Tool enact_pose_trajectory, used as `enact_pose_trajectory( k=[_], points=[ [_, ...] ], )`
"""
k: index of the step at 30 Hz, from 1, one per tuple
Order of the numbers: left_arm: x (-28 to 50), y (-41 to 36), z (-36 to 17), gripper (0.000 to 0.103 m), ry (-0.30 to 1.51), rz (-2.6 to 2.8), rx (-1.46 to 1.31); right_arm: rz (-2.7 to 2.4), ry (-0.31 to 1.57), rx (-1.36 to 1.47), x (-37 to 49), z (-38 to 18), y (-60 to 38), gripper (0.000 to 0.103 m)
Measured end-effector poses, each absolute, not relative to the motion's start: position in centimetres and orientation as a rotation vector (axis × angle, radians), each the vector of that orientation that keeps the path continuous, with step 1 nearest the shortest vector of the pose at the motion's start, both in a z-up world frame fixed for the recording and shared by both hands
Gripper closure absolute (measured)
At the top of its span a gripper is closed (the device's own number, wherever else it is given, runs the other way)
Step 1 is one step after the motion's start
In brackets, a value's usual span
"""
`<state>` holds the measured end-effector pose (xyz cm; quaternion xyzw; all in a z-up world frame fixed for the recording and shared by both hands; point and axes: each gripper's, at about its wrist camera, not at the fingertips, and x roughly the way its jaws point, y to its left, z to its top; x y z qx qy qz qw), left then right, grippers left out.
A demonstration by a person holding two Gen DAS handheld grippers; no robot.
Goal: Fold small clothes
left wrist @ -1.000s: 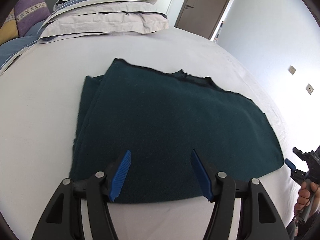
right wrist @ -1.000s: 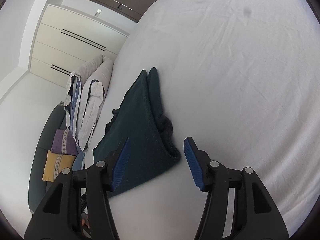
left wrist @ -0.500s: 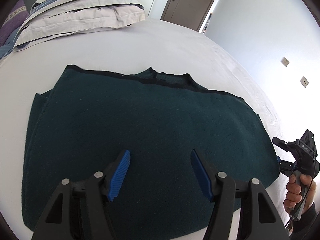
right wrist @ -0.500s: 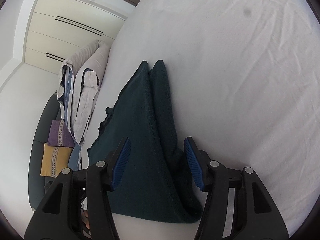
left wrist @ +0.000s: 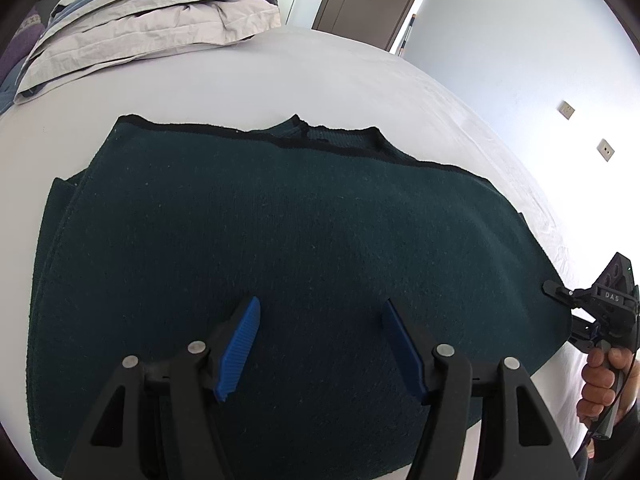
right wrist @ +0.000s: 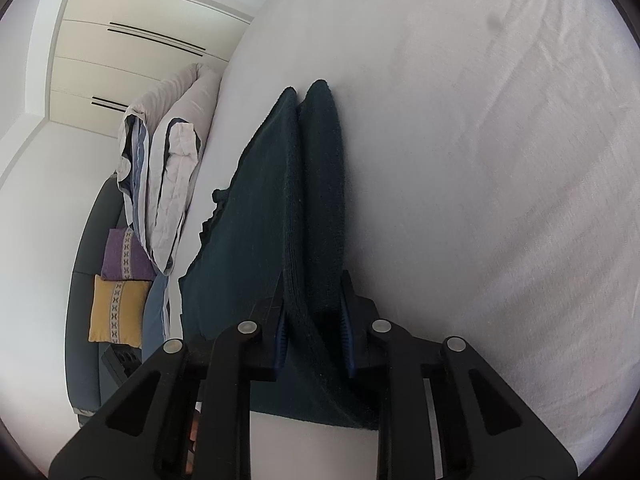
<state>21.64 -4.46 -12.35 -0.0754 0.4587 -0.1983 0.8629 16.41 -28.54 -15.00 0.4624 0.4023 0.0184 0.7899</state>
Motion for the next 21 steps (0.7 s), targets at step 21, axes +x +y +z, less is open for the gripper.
enact_pose_trajectory(
  k=[21],
  points=[
    [22.2, -3.4, -12.7, 0.036, 0.996, -0.449, -0.248, -0.085, 0.895, 0.793, 18.2, -12.8, -25.5, 0.088]
  ],
)
